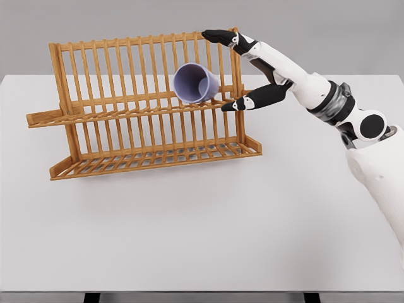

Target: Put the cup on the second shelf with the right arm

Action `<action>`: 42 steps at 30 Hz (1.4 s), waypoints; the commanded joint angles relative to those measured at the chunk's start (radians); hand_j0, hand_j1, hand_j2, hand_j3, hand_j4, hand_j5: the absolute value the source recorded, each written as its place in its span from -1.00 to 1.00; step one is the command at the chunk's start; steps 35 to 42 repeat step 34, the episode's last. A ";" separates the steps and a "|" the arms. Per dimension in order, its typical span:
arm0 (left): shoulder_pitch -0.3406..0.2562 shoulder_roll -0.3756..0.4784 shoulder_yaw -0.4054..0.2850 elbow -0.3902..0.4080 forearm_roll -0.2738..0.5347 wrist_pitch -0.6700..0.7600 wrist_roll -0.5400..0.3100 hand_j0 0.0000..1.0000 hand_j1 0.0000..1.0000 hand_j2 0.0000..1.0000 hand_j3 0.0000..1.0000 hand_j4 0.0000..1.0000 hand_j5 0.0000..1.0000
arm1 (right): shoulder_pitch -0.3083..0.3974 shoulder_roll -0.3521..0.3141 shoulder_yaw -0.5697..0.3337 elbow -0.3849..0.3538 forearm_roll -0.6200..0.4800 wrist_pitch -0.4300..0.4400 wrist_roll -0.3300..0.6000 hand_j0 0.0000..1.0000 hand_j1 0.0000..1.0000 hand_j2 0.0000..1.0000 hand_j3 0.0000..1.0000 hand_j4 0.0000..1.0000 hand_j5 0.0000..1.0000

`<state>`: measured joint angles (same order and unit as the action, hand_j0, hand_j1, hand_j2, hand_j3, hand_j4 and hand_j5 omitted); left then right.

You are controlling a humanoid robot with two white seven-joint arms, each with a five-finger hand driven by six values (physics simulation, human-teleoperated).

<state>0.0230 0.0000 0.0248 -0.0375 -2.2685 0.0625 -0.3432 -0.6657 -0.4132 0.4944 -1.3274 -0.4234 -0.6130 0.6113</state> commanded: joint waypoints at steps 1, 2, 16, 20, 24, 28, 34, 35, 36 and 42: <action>0.000 0.000 0.000 0.001 0.000 0.000 0.000 1.00 1.00 1.00 1.00 1.00 1.00 | 0.000 -0.001 0.000 -0.001 -0.008 0.002 0.000 1.00 1.00 1.00 1.00 1.00 1.00; 0.000 0.000 0.000 0.001 0.000 0.000 0.000 1.00 1.00 1.00 1.00 1.00 1.00 | 0.003 -0.006 -0.002 -0.001 -0.008 0.002 0.000 1.00 1.00 1.00 1.00 1.00 1.00; 0.000 0.000 0.000 0.001 0.000 0.000 0.000 1.00 1.00 1.00 1.00 1.00 1.00 | 0.158 -0.289 -0.080 -0.096 -0.120 0.002 0.000 1.00 1.00 1.00 1.00 1.00 1.00; 0.000 0.000 0.000 0.001 0.000 0.000 0.000 1.00 1.00 1.00 1.00 1.00 1.00 | 0.232 -0.331 -0.125 -0.098 -0.123 0.002 0.000 1.00 1.00 1.00 1.00 1.00 1.00; 0.000 0.000 0.000 0.001 0.000 0.000 0.000 1.00 1.00 1.00 1.00 1.00 1.00 | 0.291 -0.368 -0.135 -0.096 -0.124 0.002 0.000 1.00 1.00 1.00 1.00 1.00 1.00; 0.000 0.000 0.000 0.001 0.000 0.000 0.000 1.00 1.00 1.00 1.00 1.00 1.00 | 0.321 -0.369 -0.171 -0.098 -0.124 0.002 0.000 1.00 1.00 1.00 1.00 1.00 1.00; 0.000 0.000 0.000 0.001 0.000 0.000 0.000 1.00 1.00 1.00 1.00 1.00 1.00 | 0.351 -0.398 -0.201 -0.098 -0.124 0.002 0.000 1.00 1.00 1.00 1.00 1.00 1.00; 0.000 0.000 0.000 0.001 0.000 0.000 0.000 1.00 1.00 1.00 1.00 1.00 1.00 | 0.351 -0.398 -0.201 -0.098 -0.124 0.002 0.000 1.00 1.00 1.00 1.00 1.00 1.00; 0.000 0.000 0.000 0.001 0.000 0.000 0.000 1.00 1.00 1.00 1.00 1.00 1.00 | 0.351 -0.398 -0.201 -0.098 -0.124 0.002 0.000 1.00 1.00 1.00 1.00 1.00 1.00; 0.000 0.000 0.000 0.001 0.000 0.000 0.000 1.00 1.00 1.00 1.00 1.00 1.00 | 0.351 -0.398 -0.201 -0.098 -0.124 0.002 0.000 1.00 1.00 1.00 1.00 1.00 1.00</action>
